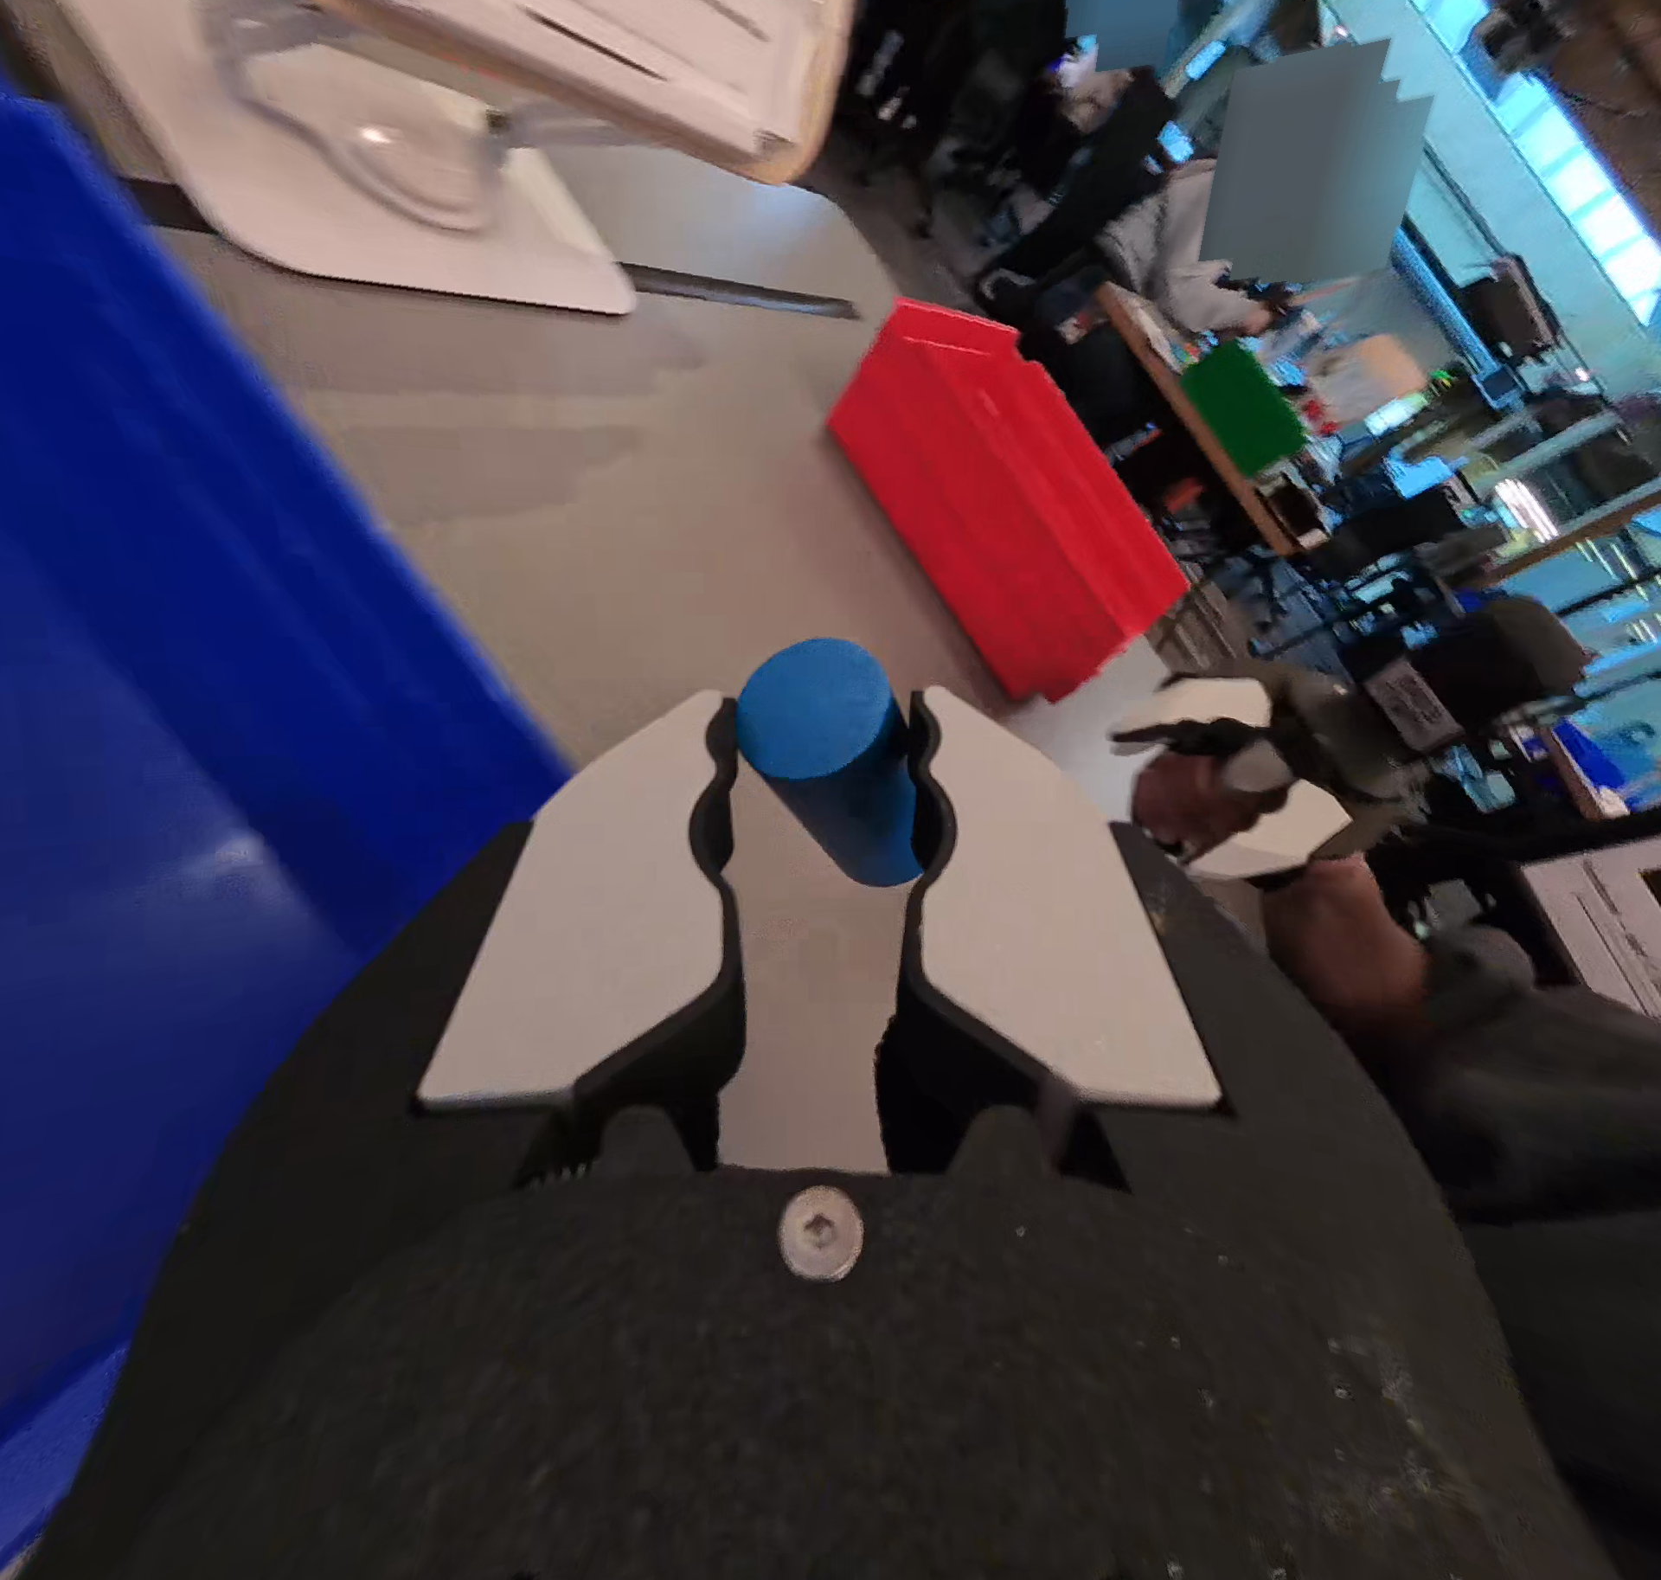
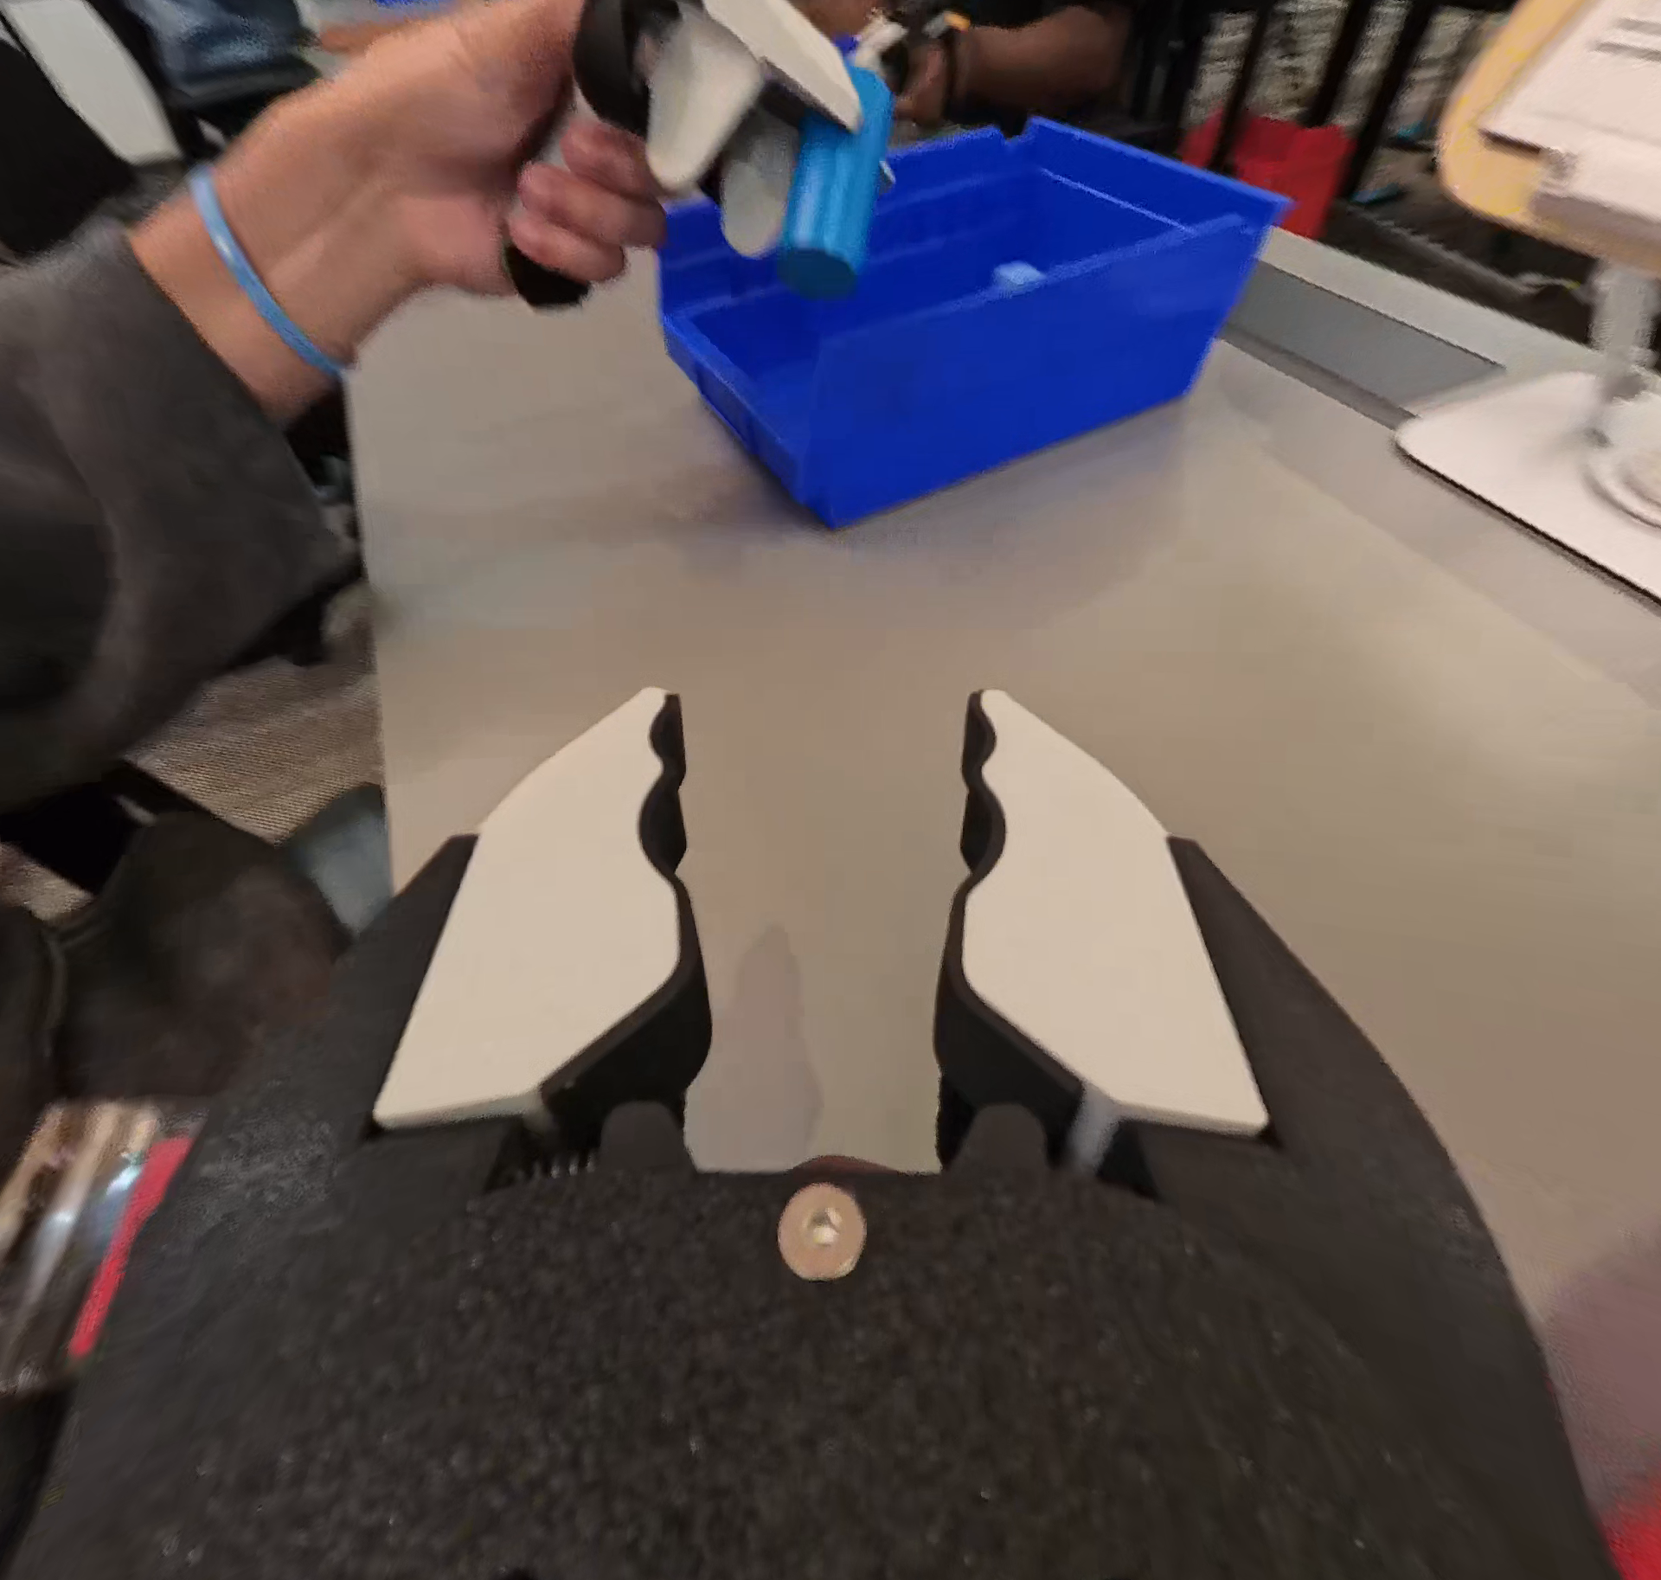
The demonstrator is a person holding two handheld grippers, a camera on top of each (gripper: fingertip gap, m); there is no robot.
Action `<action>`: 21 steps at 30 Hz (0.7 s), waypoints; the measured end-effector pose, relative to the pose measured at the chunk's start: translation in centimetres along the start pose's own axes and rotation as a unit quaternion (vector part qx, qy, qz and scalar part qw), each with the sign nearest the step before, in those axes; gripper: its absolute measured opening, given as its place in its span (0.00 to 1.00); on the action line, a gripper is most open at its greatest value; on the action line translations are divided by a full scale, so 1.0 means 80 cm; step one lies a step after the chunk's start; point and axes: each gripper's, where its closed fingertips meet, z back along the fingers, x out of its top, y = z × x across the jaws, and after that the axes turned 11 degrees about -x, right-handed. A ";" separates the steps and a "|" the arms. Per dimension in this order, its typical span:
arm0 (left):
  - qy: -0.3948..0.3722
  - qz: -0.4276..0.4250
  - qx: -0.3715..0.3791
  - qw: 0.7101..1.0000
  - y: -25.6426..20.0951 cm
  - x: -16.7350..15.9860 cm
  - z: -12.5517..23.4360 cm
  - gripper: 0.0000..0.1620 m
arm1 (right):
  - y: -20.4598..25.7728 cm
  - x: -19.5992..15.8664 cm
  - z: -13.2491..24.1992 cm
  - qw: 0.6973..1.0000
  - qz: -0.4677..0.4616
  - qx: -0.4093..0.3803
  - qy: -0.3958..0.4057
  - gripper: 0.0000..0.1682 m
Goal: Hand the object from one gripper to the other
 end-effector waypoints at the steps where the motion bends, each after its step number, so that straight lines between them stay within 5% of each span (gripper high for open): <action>1: 0.010 -0.012 -0.012 1.000 -0.016 -0.005 -0.014 0.22 | 0.009 0.015 -0.013 0.999 -0.014 0.027 -0.010 0.35; 9: 0.107 -0.150 -0.048 0.982 -0.119 -0.063 -0.117 0.22 | 0.015 0.057 -0.054 0.986 -0.113 0.119 -0.029 0.35; 12: 0.122 -0.163 -0.054 0.978 -0.134 -0.079 -0.139 0.21 | 0.029 0.046 -0.046 0.978 -0.125 0.163 -0.014 0.21; 19: 0.085 -0.162 -0.029 0.983 -0.132 -0.091 -0.129 0.21 | 0.009 0.011 -0.036 0.989 -0.092 0.103 0.044 0.20; 21: 0.066 -0.155 -0.012 0.986 -0.123 -0.104 -0.112 0.28 | -0.013 0.005 -0.023 0.994 -0.068 0.064 0.064 0.20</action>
